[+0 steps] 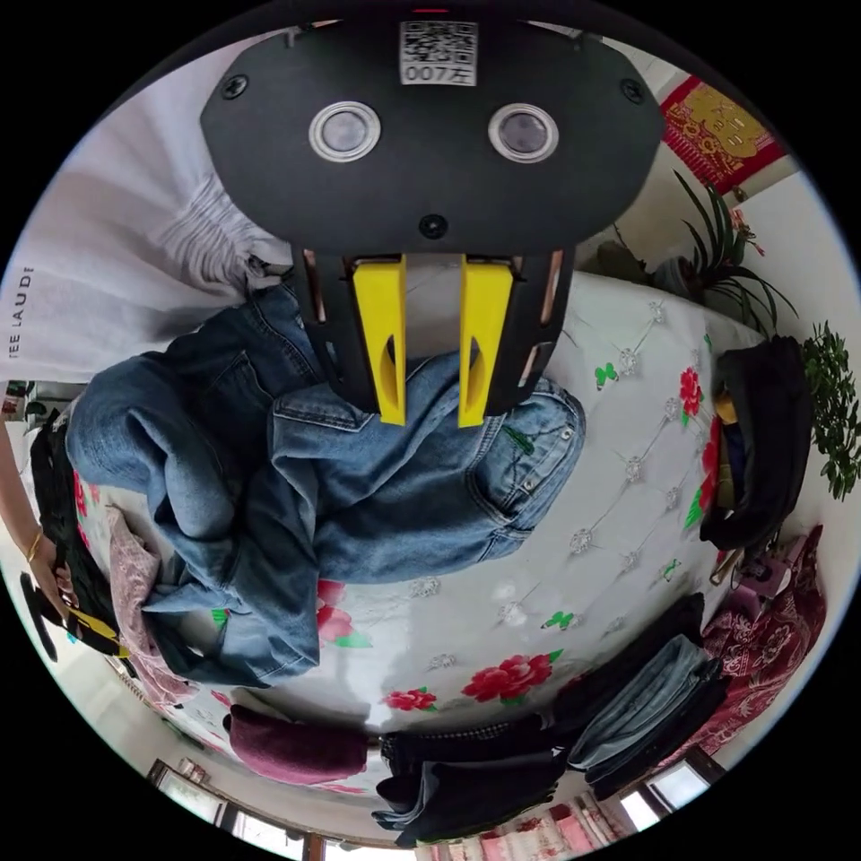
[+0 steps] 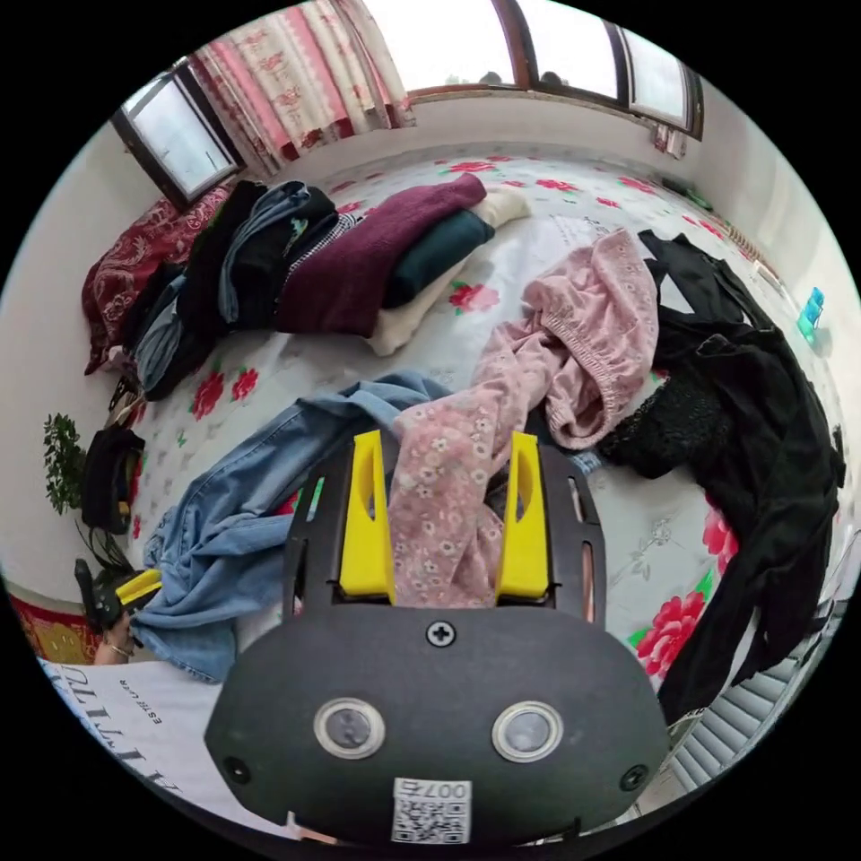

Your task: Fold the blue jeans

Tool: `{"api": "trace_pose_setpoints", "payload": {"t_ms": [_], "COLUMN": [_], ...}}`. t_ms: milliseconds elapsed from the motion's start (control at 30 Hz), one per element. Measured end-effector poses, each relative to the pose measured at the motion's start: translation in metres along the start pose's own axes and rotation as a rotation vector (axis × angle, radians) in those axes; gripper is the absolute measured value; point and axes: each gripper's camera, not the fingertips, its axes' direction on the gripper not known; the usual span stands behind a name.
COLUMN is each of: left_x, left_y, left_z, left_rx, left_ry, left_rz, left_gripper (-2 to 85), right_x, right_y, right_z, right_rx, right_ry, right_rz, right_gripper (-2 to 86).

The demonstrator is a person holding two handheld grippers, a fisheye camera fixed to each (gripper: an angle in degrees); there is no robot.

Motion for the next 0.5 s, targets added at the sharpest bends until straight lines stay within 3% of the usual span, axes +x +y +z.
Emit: {"api": "trace_pose_setpoints", "payload": {"t_ms": [133,233,367,400,500], "left_x": [0.016,0.023,0.032,0.033,0.039], "left_y": [-0.018,-0.031,-0.043,-0.044,-0.050], "left_z": [0.035,0.037,0.037,0.037,0.036], "left_rx": [-0.124,-0.144,-0.176,-0.179,-0.192], "left_ry": [-0.038,-0.061,-0.070,-0.072,-0.089], "left_rz": [-0.067,-0.095,-0.104,-0.108,-0.129], "left_gripper": [9.2,8.6,7.6,7.5,7.0], "right_x": [0.032,0.066,0.163,0.205,0.287], "right_y": [-0.039,-0.073,-0.113,-0.112,-0.071], "right_z": [0.049,0.017,-0.132,-0.181,-0.275], "right_rx": [-0.210,-0.186,0.116,0.232,0.489], "right_ry": [-0.009,-0.057,0.296,0.393,0.411], "right_rz": [-0.007,-0.061,0.001,0.146,0.463], "right_gripper": [7.7,5.9,4.5,4.7,5.7]}}
